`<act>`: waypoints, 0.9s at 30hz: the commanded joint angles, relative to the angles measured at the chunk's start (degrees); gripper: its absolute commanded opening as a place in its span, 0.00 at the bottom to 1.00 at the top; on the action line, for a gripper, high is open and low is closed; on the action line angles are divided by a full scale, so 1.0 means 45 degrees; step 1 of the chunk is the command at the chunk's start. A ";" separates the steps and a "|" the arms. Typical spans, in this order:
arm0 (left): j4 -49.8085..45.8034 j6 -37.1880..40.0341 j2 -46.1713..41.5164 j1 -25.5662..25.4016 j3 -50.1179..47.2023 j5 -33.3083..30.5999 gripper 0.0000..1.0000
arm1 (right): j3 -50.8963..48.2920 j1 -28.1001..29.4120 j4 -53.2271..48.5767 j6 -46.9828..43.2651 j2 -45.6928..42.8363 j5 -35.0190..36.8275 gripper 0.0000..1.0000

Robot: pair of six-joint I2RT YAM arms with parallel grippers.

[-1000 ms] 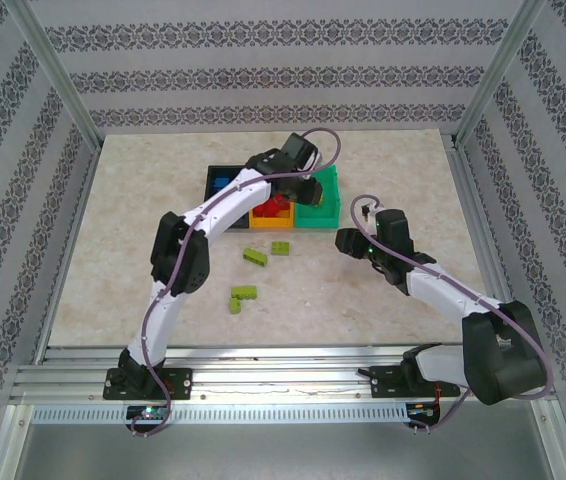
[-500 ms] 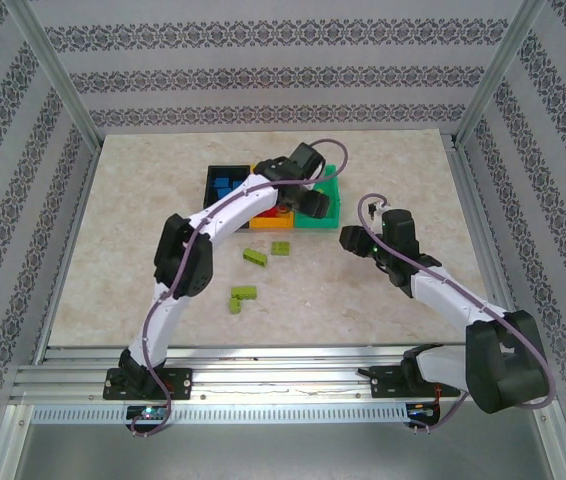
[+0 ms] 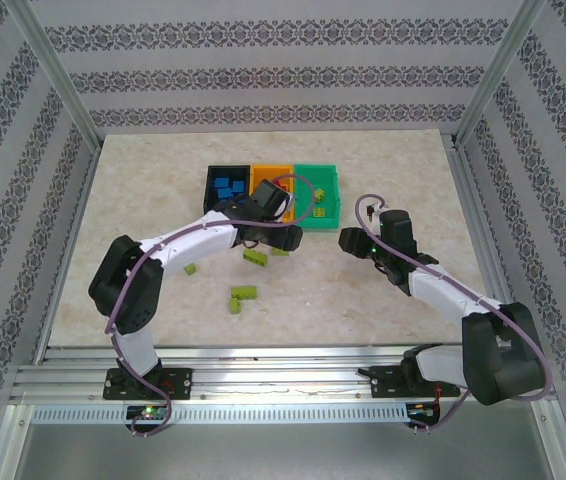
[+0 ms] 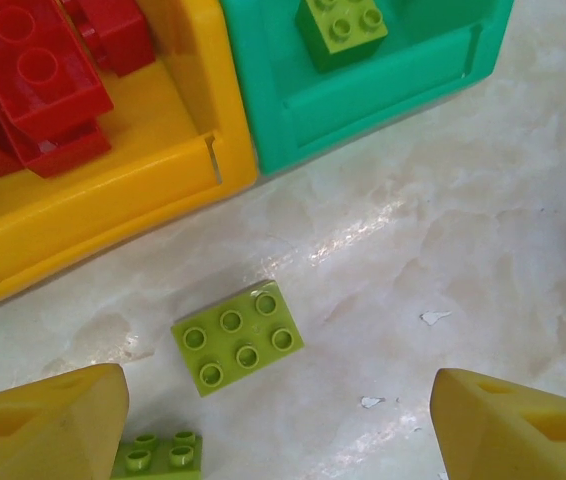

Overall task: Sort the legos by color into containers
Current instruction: Pick up the lego from the center of the table.

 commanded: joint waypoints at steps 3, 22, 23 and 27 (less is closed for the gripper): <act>0.0490 -0.0060 0.0612 -0.0183 -0.0116 -0.0298 0.79 | -0.0032 0.0031 0.0402 -0.0124 0.0278 0.0020 0.51; -0.2262 -0.0202 0.3204 -0.0171 0.2387 -0.0608 0.82 | 0.0006 0.0143 0.0468 -0.0070 0.0361 -0.0077 0.50; -0.2257 -0.0225 0.3259 -0.0171 0.2438 -0.0515 0.82 | 0.0006 0.0154 0.0475 -0.0078 0.0340 -0.0083 0.51; -0.2579 -0.0257 0.3640 -0.0169 0.2746 -0.0531 0.81 | -0.0006 0.0167 0.0449 -0.0100 0.0352 0.0038 0.51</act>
